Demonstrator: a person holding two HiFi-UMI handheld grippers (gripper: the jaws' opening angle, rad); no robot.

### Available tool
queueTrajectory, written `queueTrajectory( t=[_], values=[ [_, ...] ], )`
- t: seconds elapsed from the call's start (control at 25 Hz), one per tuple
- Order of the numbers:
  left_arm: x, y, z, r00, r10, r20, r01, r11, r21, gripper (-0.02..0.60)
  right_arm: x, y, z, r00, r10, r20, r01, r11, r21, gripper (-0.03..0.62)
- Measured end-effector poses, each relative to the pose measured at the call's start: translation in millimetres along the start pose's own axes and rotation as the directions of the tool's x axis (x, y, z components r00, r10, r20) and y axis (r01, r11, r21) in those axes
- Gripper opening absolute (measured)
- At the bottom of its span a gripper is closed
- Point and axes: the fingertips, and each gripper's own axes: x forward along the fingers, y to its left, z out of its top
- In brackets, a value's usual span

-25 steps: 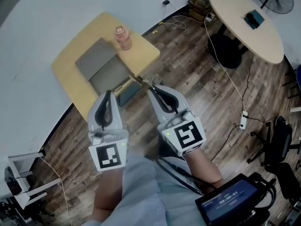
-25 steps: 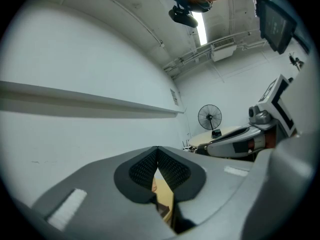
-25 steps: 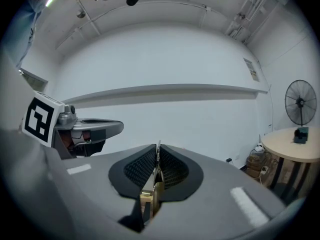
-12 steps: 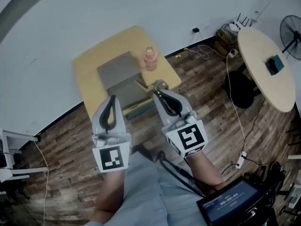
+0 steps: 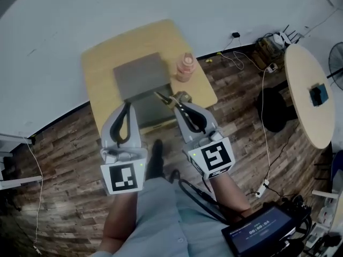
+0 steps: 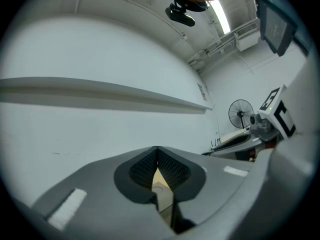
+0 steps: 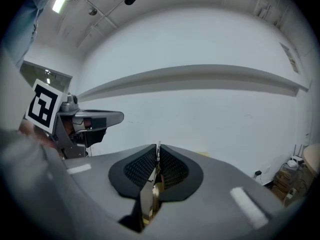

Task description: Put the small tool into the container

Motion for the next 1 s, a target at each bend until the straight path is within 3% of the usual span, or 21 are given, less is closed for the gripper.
queueTrajectory(
  t=[0.24,0.68,1.0],
  values=[
    [27.9,34.3,-26.2,0.999,0.022,-0.04,-0.022,1.0,0.002,0.009,55.2,8.2,-24.8,0.995,0.086,-0.048,-0.086,0.996,0.005,0.023],
    [57.2,79.2,-82.4,0.985,0.072,-0.156,-0.074,0.997,-0.005,0.009,111.8,12.7,-100.1,0.965,0.176,-0.193,-0.161,0.983,0.09,0.023],
    [70.8,111.4,-103.9,0.984,0.095,-0.154,-0.093,0.996,0.018,0.009,146.6,22.7,-145.9,0.934,0.222,-0.279,-0.204,0.974,0.095,0.023]
  ],
)
